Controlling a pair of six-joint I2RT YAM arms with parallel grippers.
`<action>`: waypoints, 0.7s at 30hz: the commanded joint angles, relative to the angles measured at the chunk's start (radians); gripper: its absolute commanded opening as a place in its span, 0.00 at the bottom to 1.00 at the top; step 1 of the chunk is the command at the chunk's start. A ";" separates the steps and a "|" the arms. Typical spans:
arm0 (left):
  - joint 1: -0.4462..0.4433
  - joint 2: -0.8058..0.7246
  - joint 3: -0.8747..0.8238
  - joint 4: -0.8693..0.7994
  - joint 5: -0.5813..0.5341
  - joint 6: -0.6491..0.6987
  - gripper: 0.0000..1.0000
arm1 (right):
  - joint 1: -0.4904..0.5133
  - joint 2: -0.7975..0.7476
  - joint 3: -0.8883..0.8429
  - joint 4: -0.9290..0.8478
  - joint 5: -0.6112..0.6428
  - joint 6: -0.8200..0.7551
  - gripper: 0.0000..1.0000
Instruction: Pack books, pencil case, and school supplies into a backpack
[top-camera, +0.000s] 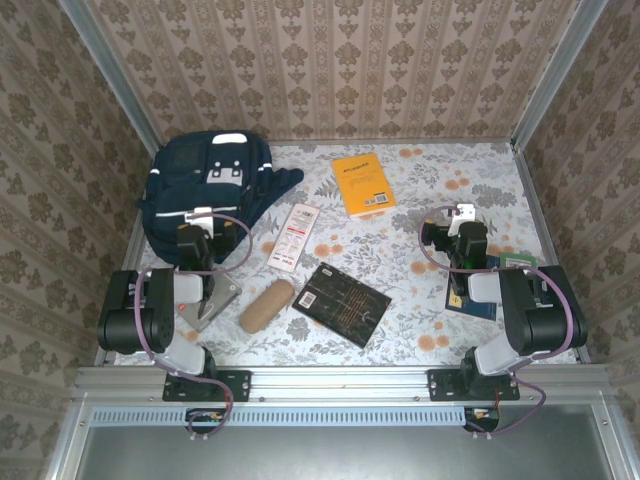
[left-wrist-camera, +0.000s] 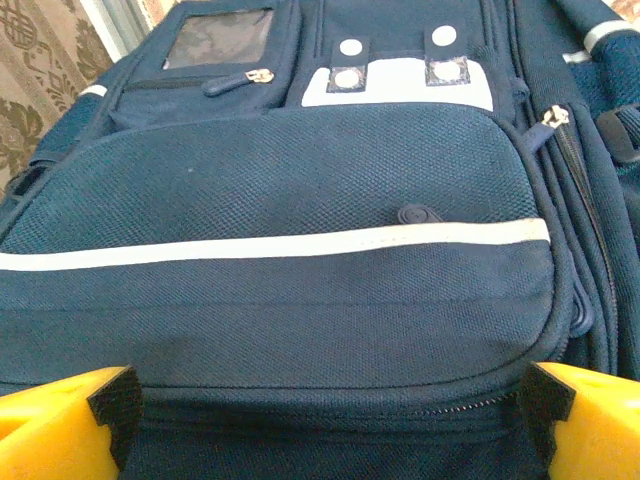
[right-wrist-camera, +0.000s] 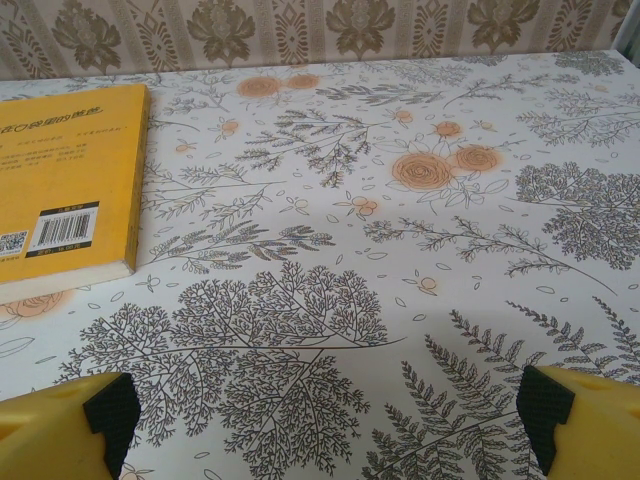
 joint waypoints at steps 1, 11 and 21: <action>-0.011 -0.096 0.103 -0.220 0.013 0.032 1.00 | 0.000 -0.019 0.023 -0.031 -0.002 -0.007 0.99; 0.010 -0.160 0.715 -1.159 -0.027 -0.316 1.00 | 0.000 -0.334 0.218 -0.523 0.112 0.243 1.00; -0.082 0.010 0.802 -1.320 0.073 -0.099 0.74 | 0.046 -0.411 0.418 -0.858 -0.054 0.355 1.00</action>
